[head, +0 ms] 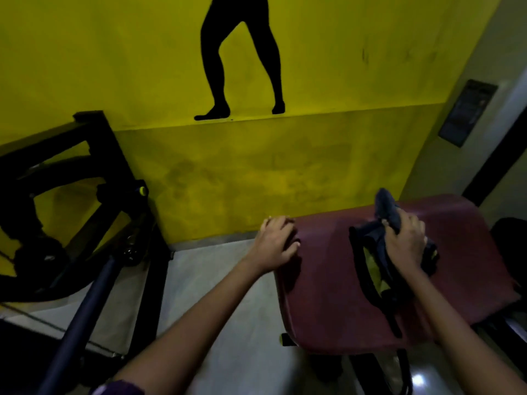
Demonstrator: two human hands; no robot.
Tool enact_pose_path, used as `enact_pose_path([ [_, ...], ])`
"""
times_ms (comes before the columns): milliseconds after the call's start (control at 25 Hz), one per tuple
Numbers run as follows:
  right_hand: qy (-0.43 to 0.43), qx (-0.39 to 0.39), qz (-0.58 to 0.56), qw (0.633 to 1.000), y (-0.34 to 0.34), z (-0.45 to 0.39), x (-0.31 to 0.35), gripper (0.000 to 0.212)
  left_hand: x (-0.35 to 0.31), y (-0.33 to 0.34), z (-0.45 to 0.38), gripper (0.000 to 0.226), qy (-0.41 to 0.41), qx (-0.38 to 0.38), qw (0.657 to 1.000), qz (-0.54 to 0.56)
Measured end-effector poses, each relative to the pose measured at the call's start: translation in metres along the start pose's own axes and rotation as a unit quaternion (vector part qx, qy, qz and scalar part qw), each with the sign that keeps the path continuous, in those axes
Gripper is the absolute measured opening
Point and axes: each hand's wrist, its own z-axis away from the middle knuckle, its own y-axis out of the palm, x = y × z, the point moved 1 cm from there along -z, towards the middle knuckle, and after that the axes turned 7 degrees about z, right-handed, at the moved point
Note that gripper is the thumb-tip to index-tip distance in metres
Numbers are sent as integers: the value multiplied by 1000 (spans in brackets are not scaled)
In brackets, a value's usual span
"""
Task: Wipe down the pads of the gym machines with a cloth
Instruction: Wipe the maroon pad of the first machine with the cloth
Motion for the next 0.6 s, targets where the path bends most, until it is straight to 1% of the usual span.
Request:
enact_pose_path([
  [160, 10, -24, -7, 1000, -9, -36, 4, 33, 43, -14, -70, 35, 47, 52, 997, 21],
  [280, 39, -29, 10, 999, -16, -57, 5, 32, 71, -13, -121, 36, 82, 90, 992, 37],
  [480, 99, -39, 44, 993, -27, -67, 21, 46, 96, 14, -187, 37, 119, 152, 977, 86],
  [520, 118, -37, 57, 991, -28, -65, 22, 44, 97, 23, -197, 36, 131, 172, 971, 100],
  [600, 164, -40, 65, 984, -33, -64, 25, 33, 96, 39, -220, 36, 173, 208, 957, 106],
])
